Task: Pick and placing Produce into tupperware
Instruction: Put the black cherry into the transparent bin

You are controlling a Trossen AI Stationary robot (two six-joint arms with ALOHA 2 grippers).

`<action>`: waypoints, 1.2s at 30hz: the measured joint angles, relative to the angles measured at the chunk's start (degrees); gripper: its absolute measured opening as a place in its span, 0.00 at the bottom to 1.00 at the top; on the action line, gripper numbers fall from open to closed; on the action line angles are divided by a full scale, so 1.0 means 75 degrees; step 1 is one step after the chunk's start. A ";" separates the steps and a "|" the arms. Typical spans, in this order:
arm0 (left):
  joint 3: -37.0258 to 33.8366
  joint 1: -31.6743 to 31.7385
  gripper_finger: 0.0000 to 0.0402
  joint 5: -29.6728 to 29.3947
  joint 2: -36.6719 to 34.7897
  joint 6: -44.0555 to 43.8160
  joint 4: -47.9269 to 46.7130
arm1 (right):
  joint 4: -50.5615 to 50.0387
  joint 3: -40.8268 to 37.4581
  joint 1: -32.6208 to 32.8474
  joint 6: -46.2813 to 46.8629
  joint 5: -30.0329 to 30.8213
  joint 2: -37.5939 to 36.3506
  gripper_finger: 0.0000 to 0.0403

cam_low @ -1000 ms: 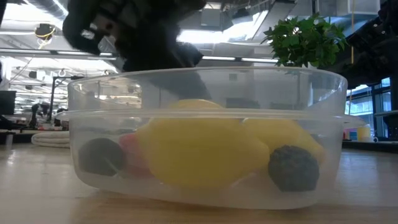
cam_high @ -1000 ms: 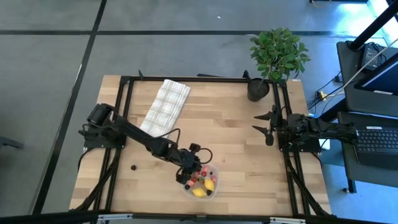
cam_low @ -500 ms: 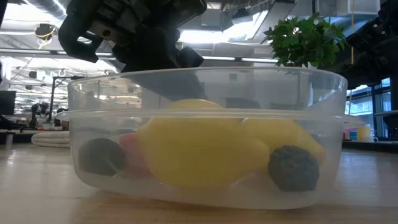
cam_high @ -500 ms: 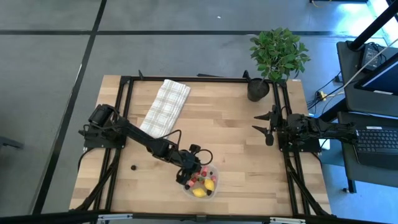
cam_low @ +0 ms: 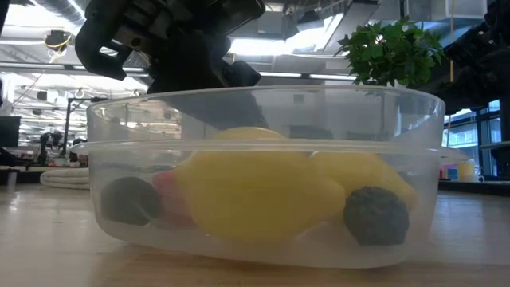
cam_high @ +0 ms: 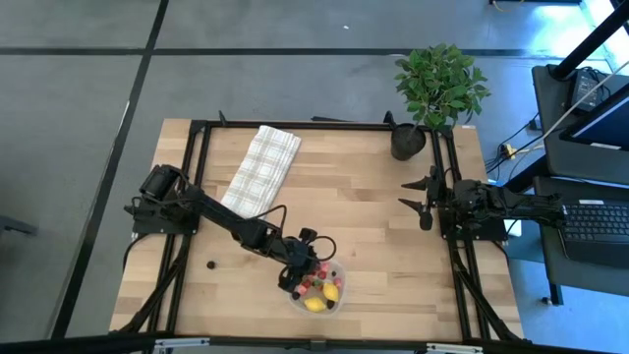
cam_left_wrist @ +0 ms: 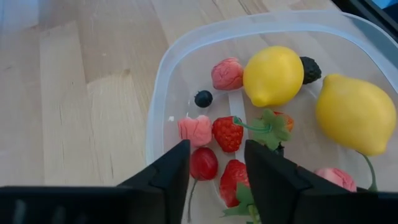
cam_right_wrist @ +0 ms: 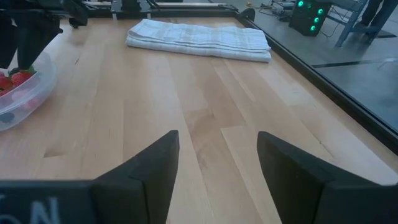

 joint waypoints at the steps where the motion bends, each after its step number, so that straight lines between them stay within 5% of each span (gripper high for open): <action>1: 0.0000 0.0000 0.38 0.0000 0.0000 0.0000 0.0000 | 0.0000 0.0000 0.0002 -0.0001 0.0000 0.0000 0.54; 7: 0.0000 -0.0006 0.43 0.0000 -0.0063 0.0000 -0.0095 | 0.0000 0.0000 0.0002 -0.0003 0.0000 0.0000 0.54; 12: 0.0000 -0.0046 0.44 -0.0001 -0.0712 -0.0621 -0.1436 | -0.0001 0.0000 0.0000 -0.0003 0.0001 -0.0001 0.54; 24: 0.0002 -0.0883 0.44 -0.0034 -0.2807 -0.5026 -0.6907 | -0.0010 0.0000 0.0002 0.0009 0.0000 0.0000 0.54; 36: -0.0336 -0.2827 0.44 -0.1014 -0.3194 -0.7570 -0.7704 | -0.0010 0.0000 0.0000 0.0023 0.0000 -0.0002 0.54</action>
